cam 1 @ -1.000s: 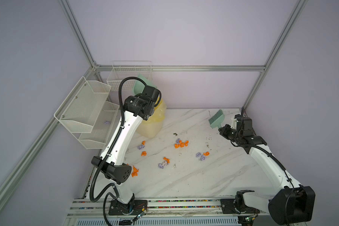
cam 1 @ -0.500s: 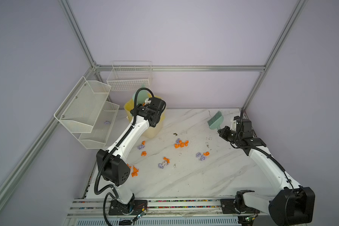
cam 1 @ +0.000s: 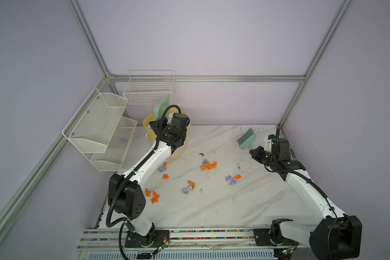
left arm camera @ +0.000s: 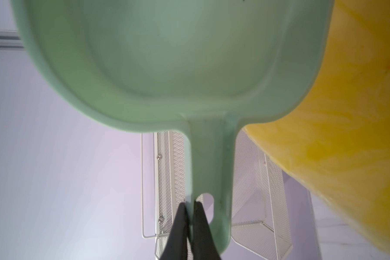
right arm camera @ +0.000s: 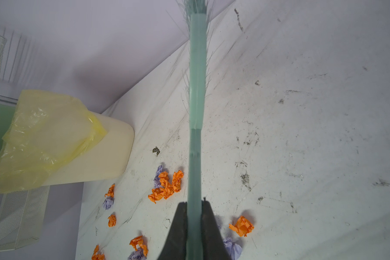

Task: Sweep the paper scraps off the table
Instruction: 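Carry the dustpan over the yellow bin and tip it with the left gripper, then bring the empty dustpan back down toward the remaining scraps with the left gripper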

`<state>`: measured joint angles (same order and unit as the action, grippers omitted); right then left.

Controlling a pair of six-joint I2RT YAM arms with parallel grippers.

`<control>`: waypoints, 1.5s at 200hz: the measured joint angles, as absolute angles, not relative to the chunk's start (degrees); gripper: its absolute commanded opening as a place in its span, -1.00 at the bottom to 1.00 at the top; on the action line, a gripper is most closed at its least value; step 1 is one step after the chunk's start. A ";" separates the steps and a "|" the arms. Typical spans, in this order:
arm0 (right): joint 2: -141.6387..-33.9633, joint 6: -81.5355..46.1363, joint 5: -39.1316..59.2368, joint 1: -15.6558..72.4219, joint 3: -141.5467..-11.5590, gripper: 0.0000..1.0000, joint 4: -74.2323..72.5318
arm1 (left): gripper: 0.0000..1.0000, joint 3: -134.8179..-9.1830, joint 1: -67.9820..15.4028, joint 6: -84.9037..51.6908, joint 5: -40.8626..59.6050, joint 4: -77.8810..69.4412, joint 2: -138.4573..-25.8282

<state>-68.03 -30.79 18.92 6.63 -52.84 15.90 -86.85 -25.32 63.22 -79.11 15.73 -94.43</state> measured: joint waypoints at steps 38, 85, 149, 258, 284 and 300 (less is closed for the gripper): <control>-68.03 -30.81 19.40 6.63 -52.75 -1.00 15.20 | -1.00 -79.48 -27.44 82.52 -80.14 -7.14 -93.49; -68.03 -31.09 19.99 6.63 -52.75 -1.00 15.16 | -1.00 -80.16 -27.40 83.22 -81.89 -10.22 -93.10; -68.03 -31.99 20.23 6.63 -53.04 -1.00 15.51 | -1.00 -84.16 -31.24 65.23 -82.94 9.74 -90.32; -64.51 -32.27 18.44 6.63 -54.52 -1.00 19.05 | -1.00 -89.03 -44.36 37.21 -79.02 33.76 -90.89; -64.38 -32.03 17.58 6.63 -54.54 -1.00 20.05 | -1.00 -104.12 -45.60 12.05 -63.40 55.61 -97.76; -64.29 -31.75 17.26 6.63 -54.54 -1.00 20.71 | -1.00 -104.51 -46.70 1.85 -56.47 62.59 -98.41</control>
<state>-64.29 -31.75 17.26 6.63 -54.54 20.71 -104.51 -46.70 1.85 -56.47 62.59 -98.41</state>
